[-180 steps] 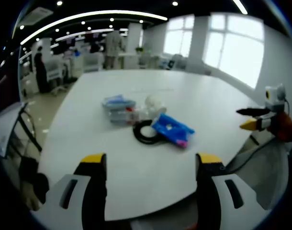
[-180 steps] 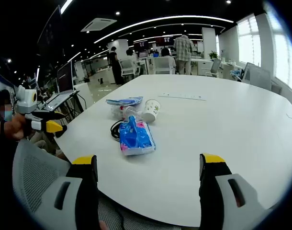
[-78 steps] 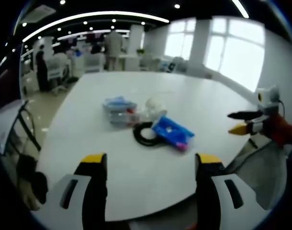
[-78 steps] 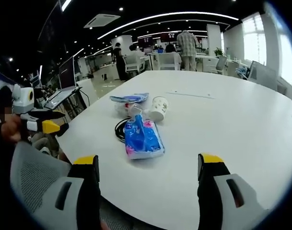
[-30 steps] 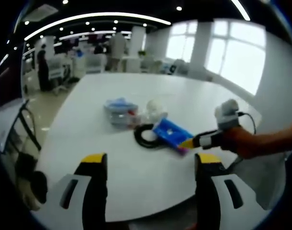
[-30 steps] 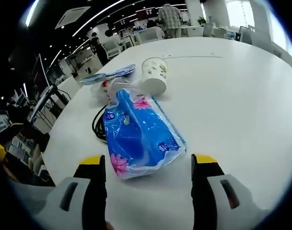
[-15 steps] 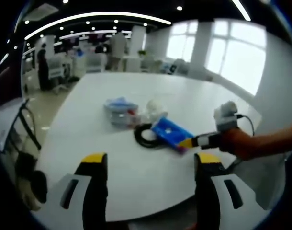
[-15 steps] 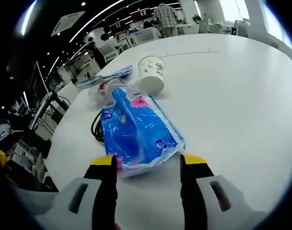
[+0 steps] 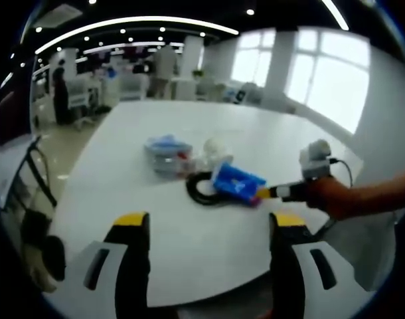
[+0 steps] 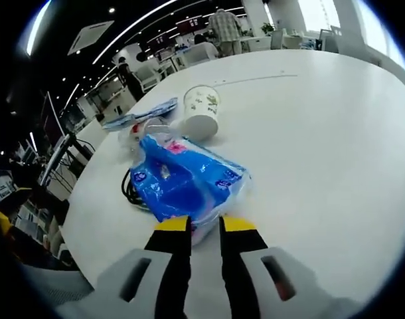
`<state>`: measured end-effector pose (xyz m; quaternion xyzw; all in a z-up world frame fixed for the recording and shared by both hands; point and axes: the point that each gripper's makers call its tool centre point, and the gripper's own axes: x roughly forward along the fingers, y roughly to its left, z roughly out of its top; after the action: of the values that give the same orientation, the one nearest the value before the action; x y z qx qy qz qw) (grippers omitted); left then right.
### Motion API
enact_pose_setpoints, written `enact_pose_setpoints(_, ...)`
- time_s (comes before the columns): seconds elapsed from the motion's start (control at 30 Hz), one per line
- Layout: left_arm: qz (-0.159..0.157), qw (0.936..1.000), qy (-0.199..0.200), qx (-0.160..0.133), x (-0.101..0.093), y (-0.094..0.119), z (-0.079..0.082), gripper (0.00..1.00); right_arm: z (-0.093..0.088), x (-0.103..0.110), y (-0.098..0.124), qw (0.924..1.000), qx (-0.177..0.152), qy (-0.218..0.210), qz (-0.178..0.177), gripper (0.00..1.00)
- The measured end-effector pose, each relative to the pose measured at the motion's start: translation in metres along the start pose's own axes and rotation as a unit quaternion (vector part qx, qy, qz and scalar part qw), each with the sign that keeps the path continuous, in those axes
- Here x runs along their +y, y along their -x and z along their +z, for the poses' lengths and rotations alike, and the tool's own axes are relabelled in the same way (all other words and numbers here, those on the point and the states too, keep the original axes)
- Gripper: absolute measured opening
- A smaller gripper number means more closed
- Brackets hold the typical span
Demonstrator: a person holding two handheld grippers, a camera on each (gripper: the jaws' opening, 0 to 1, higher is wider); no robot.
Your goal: Arrange the tabletop items into an orderly group along one side of the table until the central work area is clear of visible clutter.
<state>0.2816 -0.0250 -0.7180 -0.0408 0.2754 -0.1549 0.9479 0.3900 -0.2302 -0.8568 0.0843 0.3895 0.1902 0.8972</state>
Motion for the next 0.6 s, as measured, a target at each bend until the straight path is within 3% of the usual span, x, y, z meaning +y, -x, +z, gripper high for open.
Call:
enact_pose_setpoints(0.27, 0.000, 1.0000, 0.000, 0.000, 0.000, 0.000, 0.000, 0.70, 0.004, -0.005, 0.006, 0.9999, -0.006, 0.011, 0.002, 0.02)
enact_pose_setpoints(0.6, 0.000, 1.0000, -0.001, 0.001, -0.001, 0.000, -0.001, 0.69, 0.026, -0.017, 0.018, 0.9995, -0.028, 0.017, 0.003, 0.01)
